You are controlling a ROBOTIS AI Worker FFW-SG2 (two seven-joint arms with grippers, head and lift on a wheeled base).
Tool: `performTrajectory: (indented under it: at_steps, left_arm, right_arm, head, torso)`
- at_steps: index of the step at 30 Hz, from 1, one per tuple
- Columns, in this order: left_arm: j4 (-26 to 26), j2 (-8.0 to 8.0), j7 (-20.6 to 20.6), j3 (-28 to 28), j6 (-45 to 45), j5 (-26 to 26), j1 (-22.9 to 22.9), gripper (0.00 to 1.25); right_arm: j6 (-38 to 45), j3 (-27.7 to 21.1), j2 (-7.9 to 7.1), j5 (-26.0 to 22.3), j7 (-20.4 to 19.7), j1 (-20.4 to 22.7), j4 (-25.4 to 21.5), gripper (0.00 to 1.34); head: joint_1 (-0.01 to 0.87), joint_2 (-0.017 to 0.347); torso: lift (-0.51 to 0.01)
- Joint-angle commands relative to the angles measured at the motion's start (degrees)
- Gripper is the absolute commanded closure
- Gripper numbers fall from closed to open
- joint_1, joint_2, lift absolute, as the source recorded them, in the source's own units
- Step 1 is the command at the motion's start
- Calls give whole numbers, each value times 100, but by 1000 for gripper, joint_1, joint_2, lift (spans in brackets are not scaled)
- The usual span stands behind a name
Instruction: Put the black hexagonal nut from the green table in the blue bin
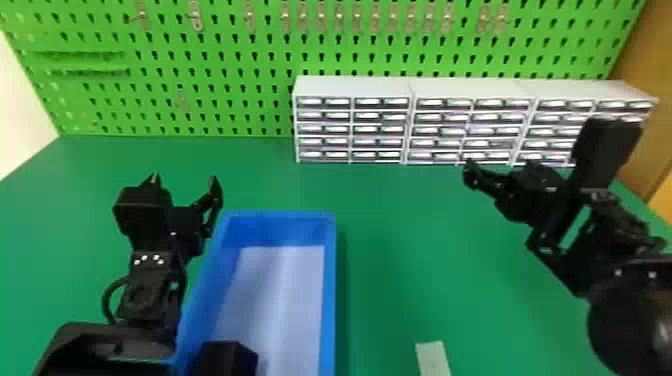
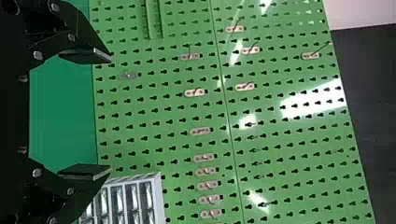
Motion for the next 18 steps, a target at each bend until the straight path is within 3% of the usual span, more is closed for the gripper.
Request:
performTrajectory:
  at_steps: [1,6,18]
  left_arm:
    - [0,-1,0,-10,-9,24,-13,418]
    - [0,-1,0,-19,-9,32,-4,418]
    - [0,-1,0,-37,-62,76,14,418]
  right_arm:
    - [-134,32,76,291,4,210,-10,121]
    - [-389,-91,226,476,4,412,-10,121]
    - [-969,-56,243,775,-93,843,-10,121]
  head:
    - [657,57]
    - [657,57]
    - [657,57]
  torso:
    - [-95]
    - [-95]
    - [-95]
